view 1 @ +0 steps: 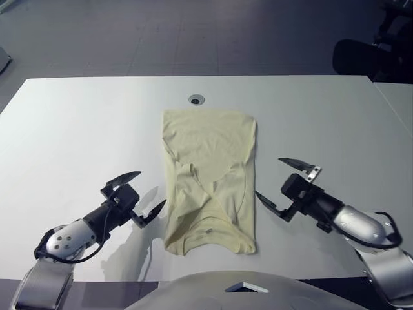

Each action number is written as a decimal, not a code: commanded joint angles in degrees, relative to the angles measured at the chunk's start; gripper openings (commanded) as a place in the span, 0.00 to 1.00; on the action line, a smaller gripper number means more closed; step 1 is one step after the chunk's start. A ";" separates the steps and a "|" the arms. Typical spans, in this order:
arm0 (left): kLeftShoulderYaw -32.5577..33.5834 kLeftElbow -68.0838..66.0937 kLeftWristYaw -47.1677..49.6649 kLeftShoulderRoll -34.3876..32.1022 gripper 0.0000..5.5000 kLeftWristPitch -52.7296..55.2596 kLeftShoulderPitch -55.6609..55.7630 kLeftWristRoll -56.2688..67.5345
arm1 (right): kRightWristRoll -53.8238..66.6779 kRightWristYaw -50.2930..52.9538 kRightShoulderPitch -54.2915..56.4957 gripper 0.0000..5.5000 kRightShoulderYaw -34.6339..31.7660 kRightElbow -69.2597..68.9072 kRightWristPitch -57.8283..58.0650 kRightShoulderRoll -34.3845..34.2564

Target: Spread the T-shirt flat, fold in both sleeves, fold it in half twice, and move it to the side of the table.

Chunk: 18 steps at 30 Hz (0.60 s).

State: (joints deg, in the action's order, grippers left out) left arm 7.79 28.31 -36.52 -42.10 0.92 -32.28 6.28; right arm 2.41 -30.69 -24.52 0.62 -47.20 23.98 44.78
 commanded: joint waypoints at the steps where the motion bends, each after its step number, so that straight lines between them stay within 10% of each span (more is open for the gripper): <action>1: 0.75 -8.24 -3.09 -4.83 0.98 -18.28 -5.74 -8.92 | -5.58 -9.55 -9.08 0.98 -1.47 4.82 -14.95 10.13; 18: -13.41 -6.69 -6.95 -7.15 0.92 -29.80 1.07 -20.99 | -21.57 -13.92 3.93 0.94 14.21 18.63 -38.89 6.77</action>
State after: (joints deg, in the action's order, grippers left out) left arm -4.01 21.27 -41.88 -48.24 -29.93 -30.76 -12.40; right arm -17.32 -43.15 -20.87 12.26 -29.91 -15.72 52.51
